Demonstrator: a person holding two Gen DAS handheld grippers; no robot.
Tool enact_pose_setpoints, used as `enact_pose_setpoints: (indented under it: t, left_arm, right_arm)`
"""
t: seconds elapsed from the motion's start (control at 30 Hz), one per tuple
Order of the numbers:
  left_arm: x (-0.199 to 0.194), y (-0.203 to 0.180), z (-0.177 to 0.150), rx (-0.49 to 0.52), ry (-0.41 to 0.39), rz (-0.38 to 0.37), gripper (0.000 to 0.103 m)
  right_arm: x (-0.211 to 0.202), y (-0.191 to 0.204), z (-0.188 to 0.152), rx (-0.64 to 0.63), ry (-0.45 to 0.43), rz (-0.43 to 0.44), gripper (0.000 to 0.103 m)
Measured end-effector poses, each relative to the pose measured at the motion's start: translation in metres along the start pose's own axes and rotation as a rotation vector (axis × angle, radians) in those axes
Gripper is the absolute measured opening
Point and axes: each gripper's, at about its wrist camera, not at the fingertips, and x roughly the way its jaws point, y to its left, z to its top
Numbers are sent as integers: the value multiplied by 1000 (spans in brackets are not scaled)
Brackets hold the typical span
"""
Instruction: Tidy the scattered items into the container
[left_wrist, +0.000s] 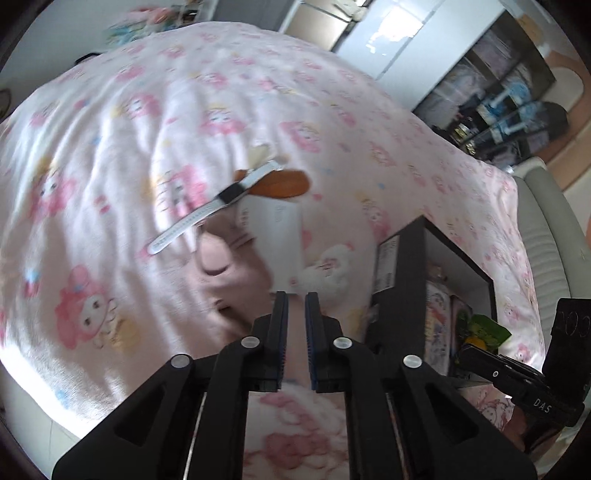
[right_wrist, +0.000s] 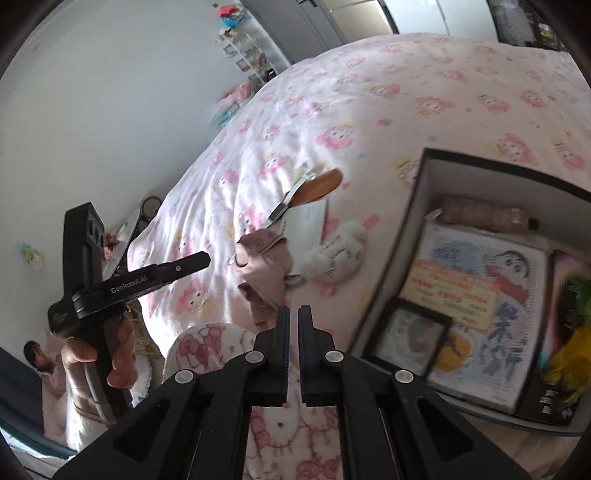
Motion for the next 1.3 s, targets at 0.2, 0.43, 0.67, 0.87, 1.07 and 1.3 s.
enact_pose_setpoints:
  t: [0.2, 0.43, 0.67, 0.87, 1.07, 1.3]
  left_arm:
    - [14, 39, -4, -36, 43, -6, 21]
    - [44, 87, -3, -107, 97, -22, 23]
    - [61, 113, -5, -158, 132, -65, 27]
    - [60, 114, -4, -152, 124, -79, 28]
    - [49, 104, 0, -150, 100, -105, 28]
    - [21, 38, 10, -32, 75, -226, 33]
  right_arm:
    - [81, 29, 13, -46, 141, 27, 32]
    - [173, 30, 24, -66, 310, -39, 40]
    - [224, 25, 23, -44, 390, 36, 24]
    - [191, 43, 31, -90, 248, 22, 2]
    - [118, 63, 48, -117, 67, 64, 2]
    - [28, 53, 61, -76, -116, 44, 2]
